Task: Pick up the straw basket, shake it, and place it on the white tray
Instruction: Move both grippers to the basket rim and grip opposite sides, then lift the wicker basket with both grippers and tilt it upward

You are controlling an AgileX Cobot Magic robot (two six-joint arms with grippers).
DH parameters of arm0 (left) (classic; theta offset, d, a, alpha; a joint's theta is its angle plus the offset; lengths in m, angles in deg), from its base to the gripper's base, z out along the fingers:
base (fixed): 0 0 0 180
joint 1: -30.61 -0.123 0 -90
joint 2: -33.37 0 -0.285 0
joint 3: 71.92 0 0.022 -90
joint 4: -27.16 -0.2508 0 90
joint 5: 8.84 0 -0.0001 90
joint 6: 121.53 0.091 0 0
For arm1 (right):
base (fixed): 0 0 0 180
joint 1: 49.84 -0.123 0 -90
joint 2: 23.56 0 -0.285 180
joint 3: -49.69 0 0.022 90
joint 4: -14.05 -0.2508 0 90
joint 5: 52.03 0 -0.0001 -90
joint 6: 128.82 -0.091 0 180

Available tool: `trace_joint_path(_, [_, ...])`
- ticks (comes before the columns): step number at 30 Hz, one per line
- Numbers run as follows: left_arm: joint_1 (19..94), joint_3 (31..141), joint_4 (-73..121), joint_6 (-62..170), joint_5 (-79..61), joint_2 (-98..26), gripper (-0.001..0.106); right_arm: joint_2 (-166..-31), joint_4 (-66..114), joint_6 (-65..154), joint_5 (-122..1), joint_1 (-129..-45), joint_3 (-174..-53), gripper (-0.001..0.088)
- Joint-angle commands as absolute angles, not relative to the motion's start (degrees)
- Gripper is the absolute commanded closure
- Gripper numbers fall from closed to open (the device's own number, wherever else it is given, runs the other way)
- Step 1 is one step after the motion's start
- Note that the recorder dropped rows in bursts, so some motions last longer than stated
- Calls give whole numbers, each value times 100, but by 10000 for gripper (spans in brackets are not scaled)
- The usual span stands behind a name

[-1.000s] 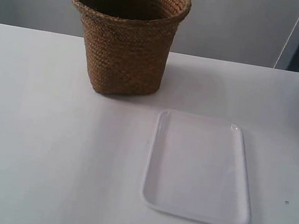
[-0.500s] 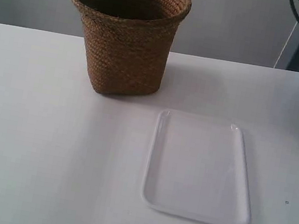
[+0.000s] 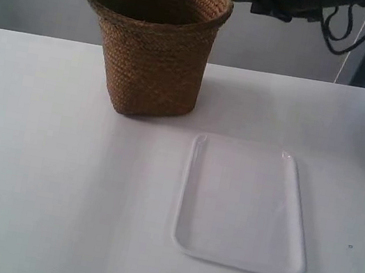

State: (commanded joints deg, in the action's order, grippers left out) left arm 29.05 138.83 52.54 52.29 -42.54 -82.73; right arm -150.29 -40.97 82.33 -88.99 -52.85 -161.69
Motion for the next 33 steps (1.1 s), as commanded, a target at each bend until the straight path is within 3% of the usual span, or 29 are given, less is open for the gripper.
trace_joint_path(10, [2905, 13883, 5496, 5229, -3839, -8584, 408, -15227, -4648, 8741, -7826, -5298, -16169, 257])
trace_joint_path(28, [2905, 13883, 5974, 5547, -3666, -8994, 408, -15698, -5057, 9462, -7081, -5863, -16199, 257])
trace_joint_path(33, [2941, 13883, 6010, 5627, -3579, -9200, 409, -15811, -5057, 9462, -7068, -5899, -16199, 311])
